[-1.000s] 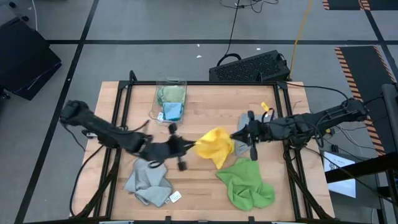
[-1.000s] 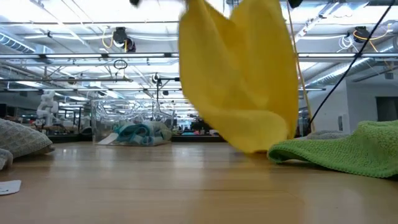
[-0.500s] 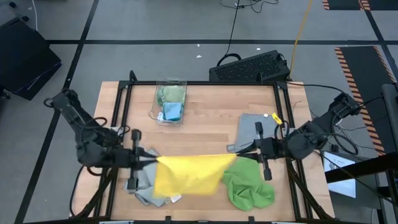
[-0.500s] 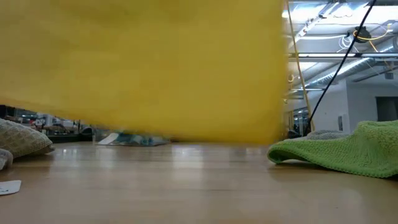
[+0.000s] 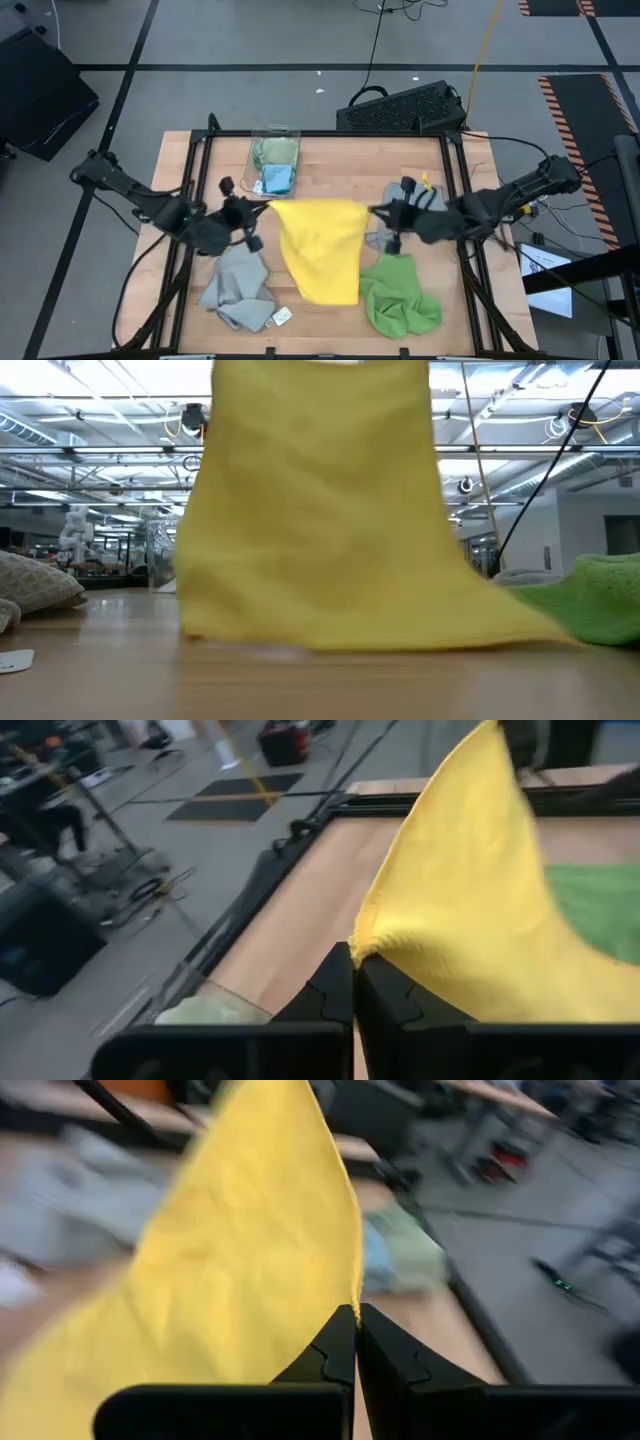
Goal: Fold microfiber towels
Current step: Fold the yellow microfiber cloth
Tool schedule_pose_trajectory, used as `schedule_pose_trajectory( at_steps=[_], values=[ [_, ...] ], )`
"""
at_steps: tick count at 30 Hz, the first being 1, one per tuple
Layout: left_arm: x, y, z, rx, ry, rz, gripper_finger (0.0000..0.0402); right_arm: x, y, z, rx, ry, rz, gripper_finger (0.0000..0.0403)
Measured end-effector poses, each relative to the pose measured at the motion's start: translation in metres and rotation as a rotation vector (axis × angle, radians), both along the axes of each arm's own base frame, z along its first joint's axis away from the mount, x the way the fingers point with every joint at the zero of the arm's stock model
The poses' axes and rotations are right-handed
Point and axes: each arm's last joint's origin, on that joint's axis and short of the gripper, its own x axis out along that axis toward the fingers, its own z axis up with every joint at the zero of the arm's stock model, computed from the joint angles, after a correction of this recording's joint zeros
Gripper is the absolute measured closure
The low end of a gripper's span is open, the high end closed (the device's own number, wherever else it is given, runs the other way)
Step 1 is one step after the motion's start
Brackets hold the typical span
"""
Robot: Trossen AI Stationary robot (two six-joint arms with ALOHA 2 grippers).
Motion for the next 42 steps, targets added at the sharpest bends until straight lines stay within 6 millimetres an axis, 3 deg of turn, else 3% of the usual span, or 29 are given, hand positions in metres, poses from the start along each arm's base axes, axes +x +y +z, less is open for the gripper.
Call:
schedule_pose_trajectory(
  at_steps=[3,8,15,19,23,31,35,39,42],
  values=[
    [0.019,0.005,0.001,-0.014,-0.009,-0.072,0.0400,0.000,-0.021,-0.005,-0.092,0.035,-0.111,0.0403],
    [0.038,-0.007,0.029,-0.129,-0.242,-0.504,0.0399,-0.011,-0.049,0.003,-0.103,0.035,-0.174,0.0403],
    [0.043,0.017,0.015,-0.097,-0.118,-0.338,0.0399,-0.027,-0.064,-0.009,0.023,0.034,-0.107,0.0403],
    [0.045,0.008,0.020,-0.171,-0.157,-0.581,0.0399,-0.027,-0.057,-0.005,0.196,-0.056,0.022,0.0403],
    [0.037,-0.003,0.047,-0.138,-0.328,-0.676,0.0400,-0.023,-0.044,0.024,0.237,-0.224,0.139,0.0403],
    [0.024,-0.028,0.101,-0.130,-0.313,-0.573,0.0400,-0.024,-0.014,0.072,0.170,-0.290,0.248,0.0403],
    [0.021,-0.046,0.124,-0.162,-0.323,-0.622,0.0400,-0.028,0.001,0.088,0.183,-0.294,0.326,0.0403],
    [0.020,-0.065,0.129,-0.160,-0.310,-0.670,0.0400,-0.034,0.015,0.090,0.169,-0.268,0.406,0.0403],
    [0.022,-0.058,0.122,-0.092,-0.255,-0.496,0.0400,-0.037,0.017,0.085,0.158,-0.225,0.412,0.0403]
  ],
)
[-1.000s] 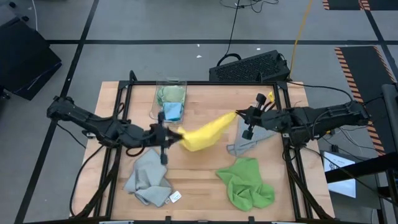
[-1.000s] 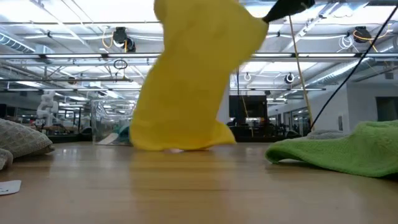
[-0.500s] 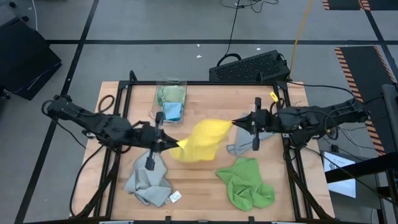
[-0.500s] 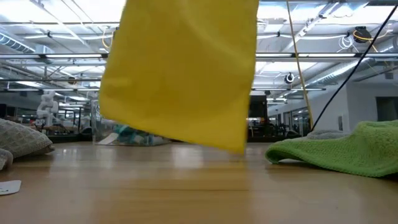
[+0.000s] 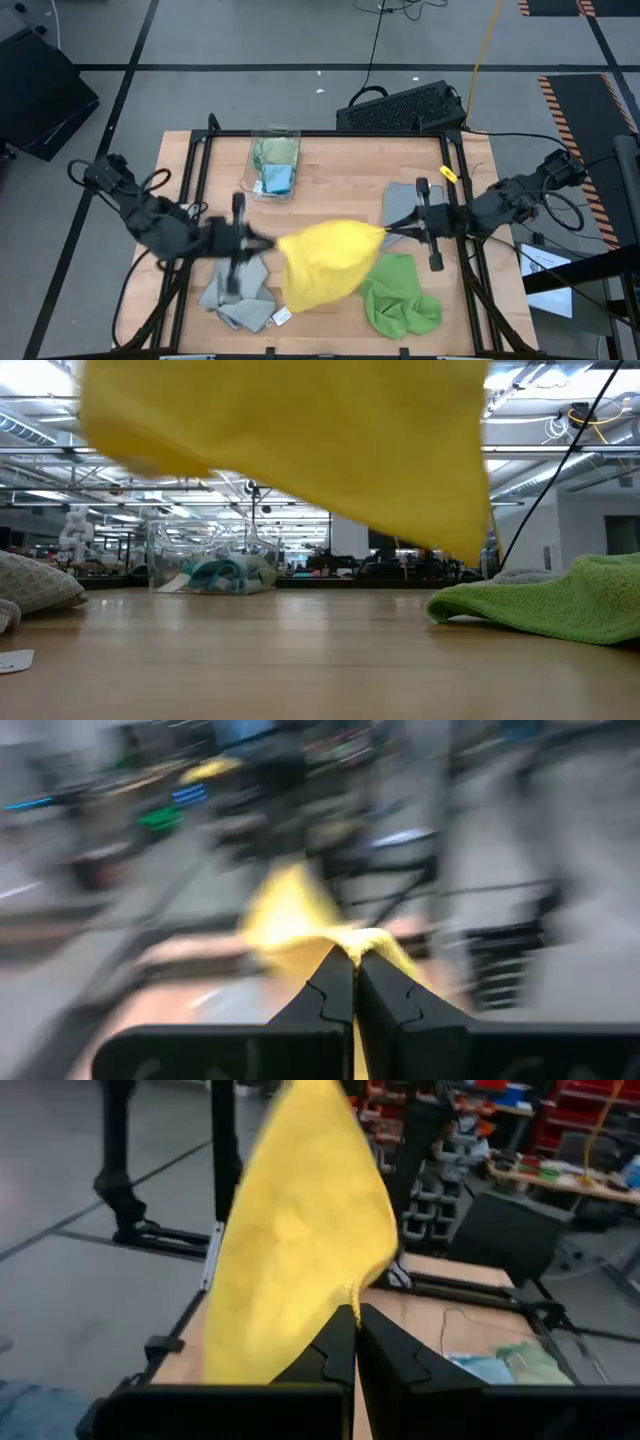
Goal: Fold microfiber towels
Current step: Fold the yellow microfiber cloth
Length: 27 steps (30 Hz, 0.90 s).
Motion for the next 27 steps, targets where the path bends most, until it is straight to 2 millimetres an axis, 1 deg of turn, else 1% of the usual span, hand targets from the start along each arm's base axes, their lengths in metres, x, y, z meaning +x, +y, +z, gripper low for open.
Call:
schedule_pose_trajectory(
  at_steps=[2,3,5,7,9,11,14,17,20,22,23,25,27],
  values=[
    [0.007,0.013,-0.014,0.045,0.094,0.168,0.0400,0.002,-0.003,-0.010,-0.019,0.031,-0.060,0.0403],
    [0.014,0.021,-0.026,0.057,0.153,0.239,0.0400,0.004,-0.005,-0.017,-0.033,0.050,-0.099,0.0403],
    [0.032,0.037,-0.055,0.054,0.263,0.325,0.0400,0.009,-0.010,-0.032,-0.060,0.084,-0.179,0.0403],
    [0.049,0.052,-0.082,0.026,0.349,0.336,0.0397,0.012,-0.016,-0.046,-0.085,0.118,-0.241,0.0403],
    [0.062,0.067,-0.098,-0.021,0.388,0.319,0.0395,0.016,-0.024,-0.060,-0.107,0.149,-0.294,0.0403],
    [0.070,0.079,-0.113,-0.060,0.435,0.298,0.0396,0.019,-0.032,-0.073,-0.120,0.186,-0.335,0.0403],
    [0.075,0.094,-0.135,-0.111,0.519,0.296,0.0399,0.023,-0.044,-0.097,-0.126,0.244,-0.397,0.0403],
    [0.071,0.103,-0.144,-0.108,0.570,0.339,0.0396,0.025,-0.056,-0.120,-0.131,0.284,-0.444,0.0403],
    [0.065,0.114,-0.150,-0.116,0.634,0.430,0.0399,0.028,-0.067,-0.141,-0.118,0.289,-0.455,0.0403],
    [0.066,0.116,-0.151,-0.150,0.638,0.419,0.0398,0.029,-0.073,-0.154,-0.101,0.271,-0.466,0.0403],
    [0.067,0.114,-0.150,-0.171,0.635,0.379,0.0396,0.029,-0.075,-0.159,-0.091,0.261,-0.466,0.0403],
    [0.067,0.102,-0.149,-0.205,0.647,0.277,0.0395,0.029,-0.076,-0.167,-0.054,0.264,-0.433,0.0403],
    [0.061,0.091,-0.153,-0.208,0.704,0.258,0.0398,0.029,-0.076,-0.170,0.022,0.269,-0.374,0.0403]
  ],
)
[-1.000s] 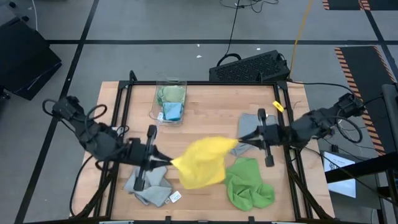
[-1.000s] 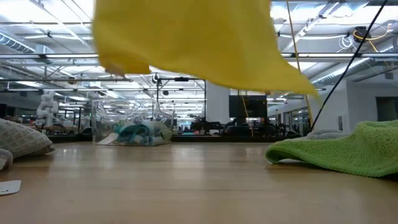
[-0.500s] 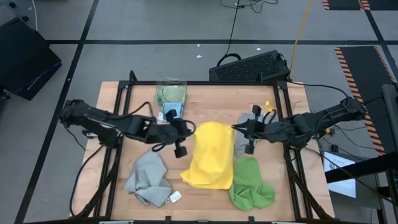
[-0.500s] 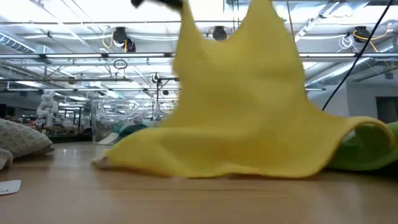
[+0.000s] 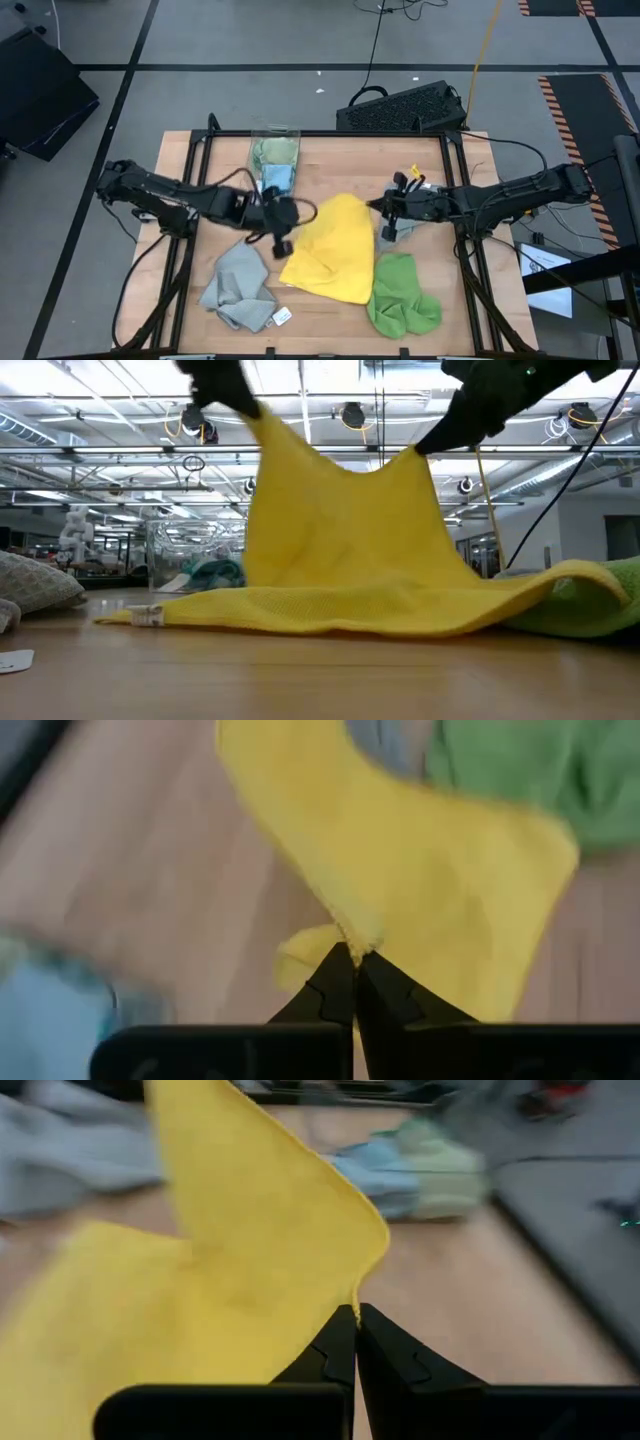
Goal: Fold microfiber towels
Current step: Fold the yellow microfiber cloth
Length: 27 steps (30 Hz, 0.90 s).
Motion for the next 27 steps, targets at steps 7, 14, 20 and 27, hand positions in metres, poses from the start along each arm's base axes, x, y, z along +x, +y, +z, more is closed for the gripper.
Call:
schedule_pose_trajectory(
  at_steps=[7,14,20,27],
  values=[
    [-0.033,-0.011,-0.014,0.094,0.228,0.224,0.0399,0.003,0.009,-0.004,0.263,-0.142,0.211,0.0403],
    [-0.024,-0.009,-0.002,0.270,0.025,0.292,0.0398,-0.001,-0.003,-0.008,0.101,-0.098,0.031,0.0403],
    [0.004,0.003,0.016,0.316,-0.188,0.209,0.0397,-0.012,-0.021,0.004,-0.012,-0.136,-0.104,0.0403],
    [-0.009,0.013,-0.001,0.257,-0.008,0.303,0.0395,-0.017,-0.015,-0.001,0.141,-0.128,0.001,0.0403]
  ],
)
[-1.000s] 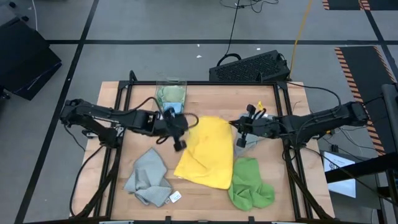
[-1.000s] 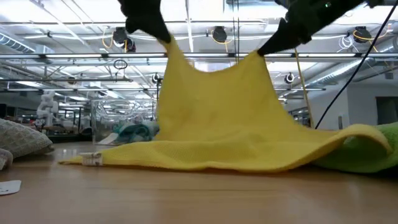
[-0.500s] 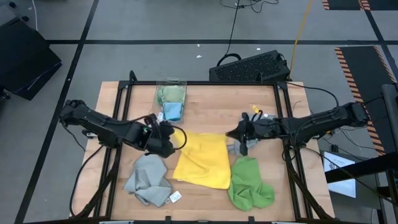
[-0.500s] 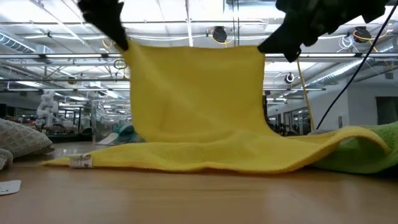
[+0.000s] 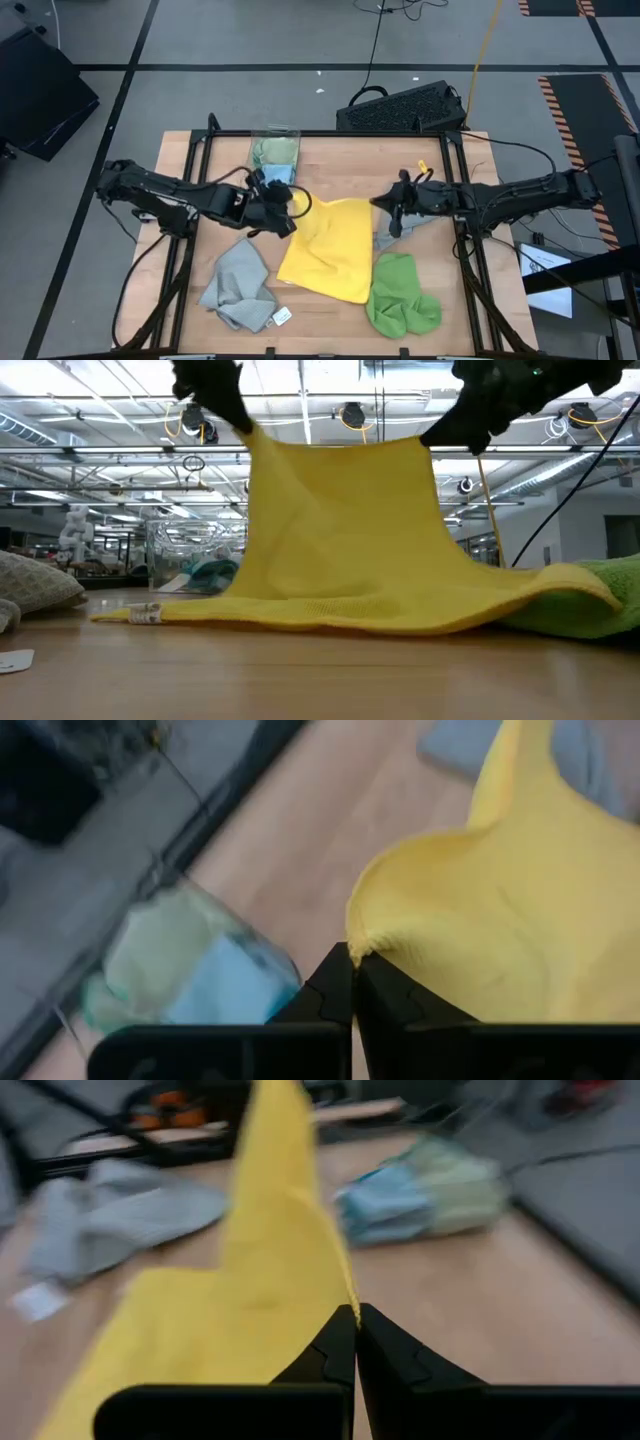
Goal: Fold microfiber towels
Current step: Fold the yellow microfiber cloth
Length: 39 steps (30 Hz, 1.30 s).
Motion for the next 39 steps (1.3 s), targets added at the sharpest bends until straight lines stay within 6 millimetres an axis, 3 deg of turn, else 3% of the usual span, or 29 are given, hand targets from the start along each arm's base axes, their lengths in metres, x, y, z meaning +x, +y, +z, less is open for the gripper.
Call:
schedule_pose_trajectory(
  at_steps=[9,17,22,26,32,39],
  values=[
    [-0.005,-0.015,-0.046,-0.117,0.055,-0.039,0.0397,-0.005,0.022,-0.028,0.260,-0.162,0.220,0.0403],
    [-0.001,-0.029,-0.047,-0.099,-0.002,-0.142,0.0386,-0.010,0.038,-0.031,0.288,-0.174,0.293,0.0403],
    [0.013,-0.023,-0.033,0.137,-0.129,-0.148,0.0397,-0.020,0.022,-0.034,0.157,-0.107,0.060,0.0403],
    [0.026,-0.003,-0.023,0.225,-0.165,-0.187,0.0392,-0.031,0.006,-0.031,0.028,-0.088,-0.134,0.0403],
    [0.025,0.032,-0.031,0.104,-0.092,-0.154,0.0395,-0.038,-0.002,-0.031,-0.017,-0.065,-0.237,0.0403],
    [0.012,0.034,-0.046,-0.094,0.019,-0.071,0.0398,-0.042,-0.007,-0.038,-0.088,0.012,-0.365,0.0403]
  ],
)
